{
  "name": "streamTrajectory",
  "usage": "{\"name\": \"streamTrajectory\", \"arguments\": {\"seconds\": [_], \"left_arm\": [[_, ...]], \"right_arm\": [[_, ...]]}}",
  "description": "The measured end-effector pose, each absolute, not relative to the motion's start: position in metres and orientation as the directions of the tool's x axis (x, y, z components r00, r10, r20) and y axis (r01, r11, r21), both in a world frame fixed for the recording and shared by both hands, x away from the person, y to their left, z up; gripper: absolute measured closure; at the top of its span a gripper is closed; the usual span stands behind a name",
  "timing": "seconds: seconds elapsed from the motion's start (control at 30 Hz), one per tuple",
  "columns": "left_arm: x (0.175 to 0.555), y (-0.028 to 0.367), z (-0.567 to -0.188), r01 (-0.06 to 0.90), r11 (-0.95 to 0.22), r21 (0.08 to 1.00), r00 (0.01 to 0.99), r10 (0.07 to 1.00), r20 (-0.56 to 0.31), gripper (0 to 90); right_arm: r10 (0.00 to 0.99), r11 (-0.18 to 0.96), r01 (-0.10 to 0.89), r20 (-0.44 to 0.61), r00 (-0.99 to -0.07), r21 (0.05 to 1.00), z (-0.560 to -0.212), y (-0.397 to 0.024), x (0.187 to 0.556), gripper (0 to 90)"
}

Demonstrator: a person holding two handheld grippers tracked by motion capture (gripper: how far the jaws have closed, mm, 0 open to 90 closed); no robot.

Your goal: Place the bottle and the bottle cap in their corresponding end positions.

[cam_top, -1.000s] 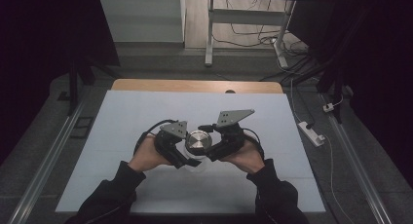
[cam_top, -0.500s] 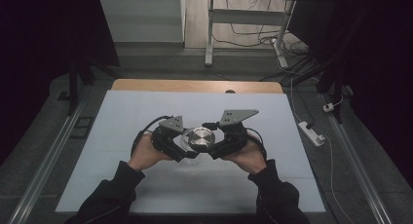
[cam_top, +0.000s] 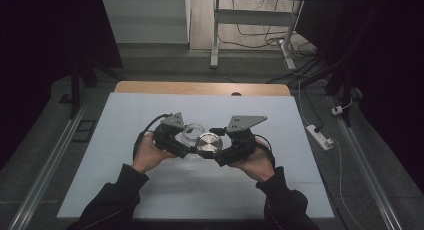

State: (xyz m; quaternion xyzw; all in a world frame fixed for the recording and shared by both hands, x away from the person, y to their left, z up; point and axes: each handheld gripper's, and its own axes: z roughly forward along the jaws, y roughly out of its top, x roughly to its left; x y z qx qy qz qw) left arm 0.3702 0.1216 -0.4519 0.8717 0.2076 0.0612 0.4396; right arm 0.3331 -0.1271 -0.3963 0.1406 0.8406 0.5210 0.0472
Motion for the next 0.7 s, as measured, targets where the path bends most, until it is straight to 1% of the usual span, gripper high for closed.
{"name": "streamTrajectory", "arguments": {"seconds": [0.37, 0.7], "left_arm": [[0.38, 0.118, -0.454, 0.325, -0.502, 0.802, 0.883, 0.465, -0.066, 15.8], [0.387, 0.112, -0.457, 0.32, -0.493, 0.809, 0.876, 0.48, -0.054, 15.8]], "right_arm": [[0.289, 0.434, 0.184, 0.057, -0.956, 0.882, -0.409, -0.127, 0.323, 19.8], [0.288, 0.444, 0.184, 0.055, -0.956, 0.877, -0.428, -0.124, 0.316, 19.8]]}}
